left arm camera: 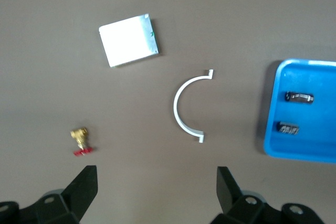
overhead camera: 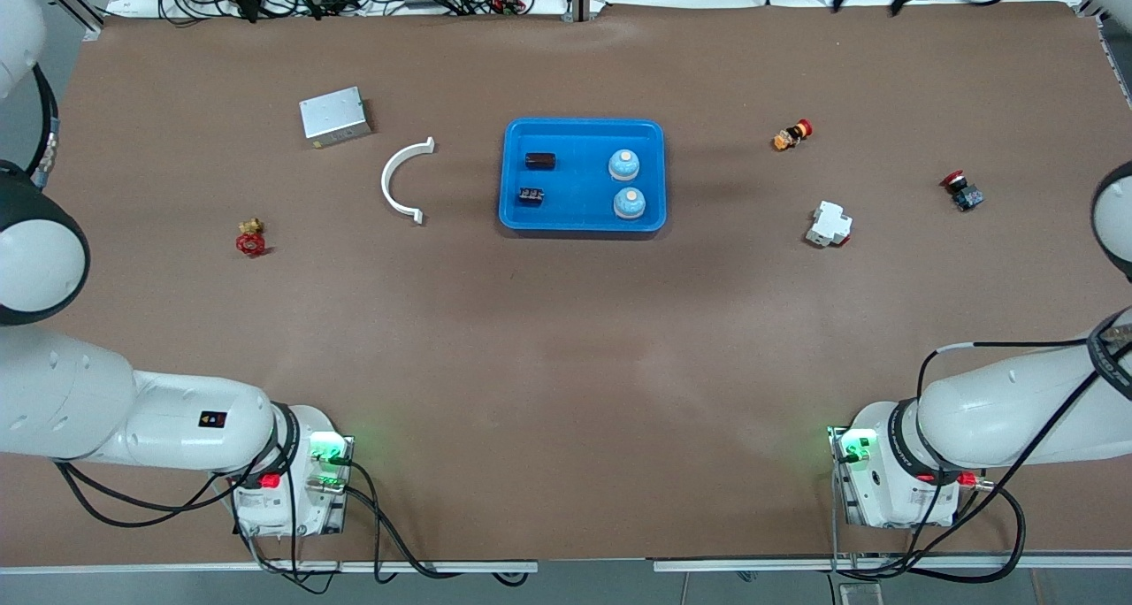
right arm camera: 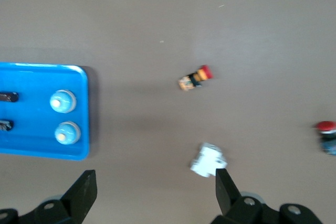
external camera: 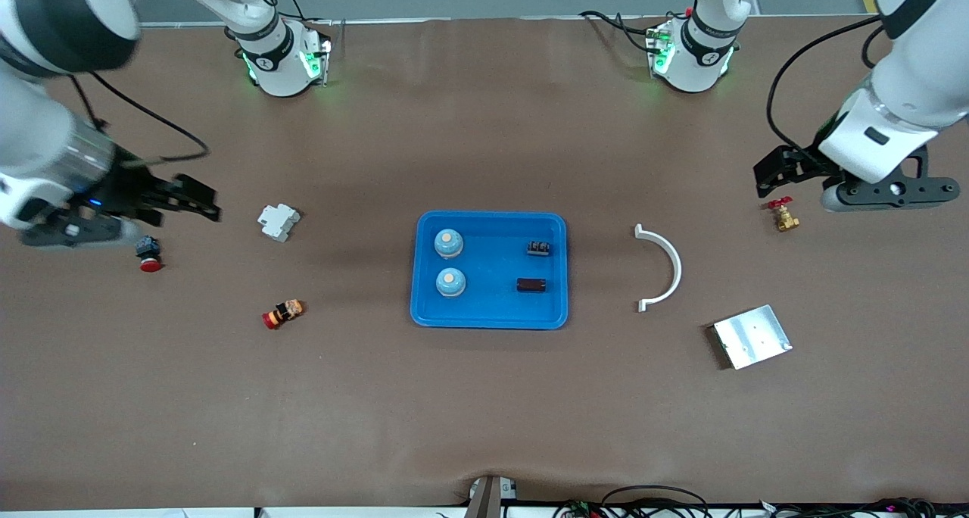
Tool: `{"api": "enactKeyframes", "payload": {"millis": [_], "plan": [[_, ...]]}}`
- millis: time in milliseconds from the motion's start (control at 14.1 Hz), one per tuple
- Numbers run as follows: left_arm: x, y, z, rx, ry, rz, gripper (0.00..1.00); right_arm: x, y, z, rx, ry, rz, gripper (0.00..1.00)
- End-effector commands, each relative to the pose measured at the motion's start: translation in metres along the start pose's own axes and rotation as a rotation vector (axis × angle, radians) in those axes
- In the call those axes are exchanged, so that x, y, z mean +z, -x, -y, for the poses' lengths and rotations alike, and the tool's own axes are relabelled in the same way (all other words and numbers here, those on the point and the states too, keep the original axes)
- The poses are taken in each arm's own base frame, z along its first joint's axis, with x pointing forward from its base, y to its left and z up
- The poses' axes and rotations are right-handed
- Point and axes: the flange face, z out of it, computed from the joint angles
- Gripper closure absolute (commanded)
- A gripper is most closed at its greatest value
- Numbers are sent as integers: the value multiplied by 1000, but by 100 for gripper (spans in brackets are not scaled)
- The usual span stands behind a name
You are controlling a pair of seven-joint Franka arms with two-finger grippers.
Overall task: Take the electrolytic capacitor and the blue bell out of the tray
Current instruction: 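Reach the right gripper to a bell while the left gripper reaches a capacitor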
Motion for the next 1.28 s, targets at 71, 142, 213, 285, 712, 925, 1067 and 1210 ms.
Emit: {"api": "enactKeyframes", "payload": {"millis": [71,142,213,285,712,925,1067,1210], "plan": [[18,16,-40,-179,-13,21,0,76,-7,79,81,102,57,0],[25,19,-54,-244,-15,28,0,102,-7,99,118,137,68,0],[36,21,-71,-327,-23,45,0,122,-7,118,173,140,75,0],[47,24,-87,-393,-29,55,0,142,-7,134,221,135,84,0],[107,28,-154,-666,-20,98,0,240,-2,245,350,134,22,0],[140,38,-181,-792,13,77,0,282,15,277,338,158,18,0],[160,41,-196,-873,8,91,0,302,19,290,362,139,-2,0],[169,39,-202,-951,16,96,0,312,18,292,391,128,-21,0]]}}
